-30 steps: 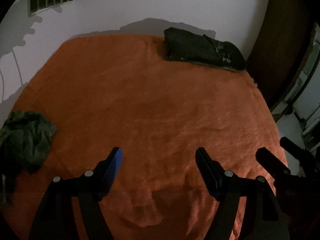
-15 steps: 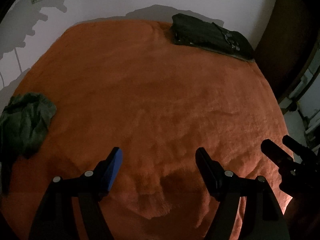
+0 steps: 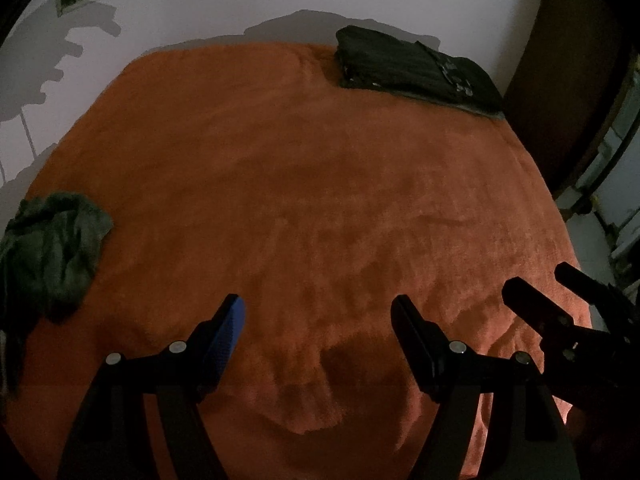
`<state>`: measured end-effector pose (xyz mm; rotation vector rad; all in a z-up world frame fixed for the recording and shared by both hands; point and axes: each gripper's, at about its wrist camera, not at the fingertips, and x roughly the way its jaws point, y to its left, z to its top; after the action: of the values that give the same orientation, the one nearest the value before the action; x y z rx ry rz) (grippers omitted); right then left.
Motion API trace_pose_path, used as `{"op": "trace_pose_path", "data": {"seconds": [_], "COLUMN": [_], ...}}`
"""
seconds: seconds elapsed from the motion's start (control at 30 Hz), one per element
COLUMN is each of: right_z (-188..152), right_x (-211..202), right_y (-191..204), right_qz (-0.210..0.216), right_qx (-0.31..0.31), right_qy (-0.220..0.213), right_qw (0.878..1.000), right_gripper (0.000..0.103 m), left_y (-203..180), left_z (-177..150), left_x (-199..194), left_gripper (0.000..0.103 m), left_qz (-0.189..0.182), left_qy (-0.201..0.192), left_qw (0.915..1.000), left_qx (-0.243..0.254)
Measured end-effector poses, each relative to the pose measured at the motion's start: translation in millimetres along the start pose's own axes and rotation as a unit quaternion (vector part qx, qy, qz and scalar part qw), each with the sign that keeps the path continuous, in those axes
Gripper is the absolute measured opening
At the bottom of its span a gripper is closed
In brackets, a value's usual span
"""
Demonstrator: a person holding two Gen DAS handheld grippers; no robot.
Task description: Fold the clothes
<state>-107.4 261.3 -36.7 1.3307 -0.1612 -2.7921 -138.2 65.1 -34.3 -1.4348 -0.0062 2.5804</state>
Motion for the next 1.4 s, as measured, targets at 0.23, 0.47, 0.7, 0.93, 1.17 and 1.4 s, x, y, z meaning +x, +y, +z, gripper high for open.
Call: {"op": "trace_pose_path", "data": {"seconds": [0.23, 0.47, 0.7, 0.93, 1.17, 1.4], "right_z": [-2.3, -5.3, -6.7, -5.4, -7.2, -12.2], "right_x": [-1.1, -5.6, -10.5, -11.1, -4.3, -2.4], "right_y": [4.2, 10.5, 20.7, 29.3, 31.8, 35.3], "right_qz": [-0.005, -0.007, -0.006, -0.001, 0.006, 0.009], "right_qx": [-0.006, -0.013, -0.02, -0.027, -0.026, -0.029], "right_qy": [0.003, -0.003, -0.006, -0.002, 0.016, 0.016], "right_qw": [1.0, 1.0, 1.0, 1.0, 1.0, 0.999], "right_gripper": [0.095, 0.095, 0.095, 0.095, 0.095, 0.095], "left_y": [0.8, 4.9, 9.5, 12.9, 14.9, 5.4], "left_z": [-4.0, -8.3, -11.8, -15.2, -19.4, -24.3], "left_x": [-3.5, -11.8, -14.9, -15.5, -11.6, -9.9], "left_gripper": [0.076, 0.076, 0.076, 0.076, 0.076, 0.076], "left_qz": [-0.002, 0.011, 0.01, 0.008, 0.009, 0.02], "left_qy": [0.0, -0.013, -0.009, -0.003, 0.006, 0.003], "left_qw": [1.0, 0.9998, 0.9998, 0.9999, 0.9998, 0.9998], "left_qx": [-0.002, -0.006, -0.011, -0.013, -0.019, -0.005]}}
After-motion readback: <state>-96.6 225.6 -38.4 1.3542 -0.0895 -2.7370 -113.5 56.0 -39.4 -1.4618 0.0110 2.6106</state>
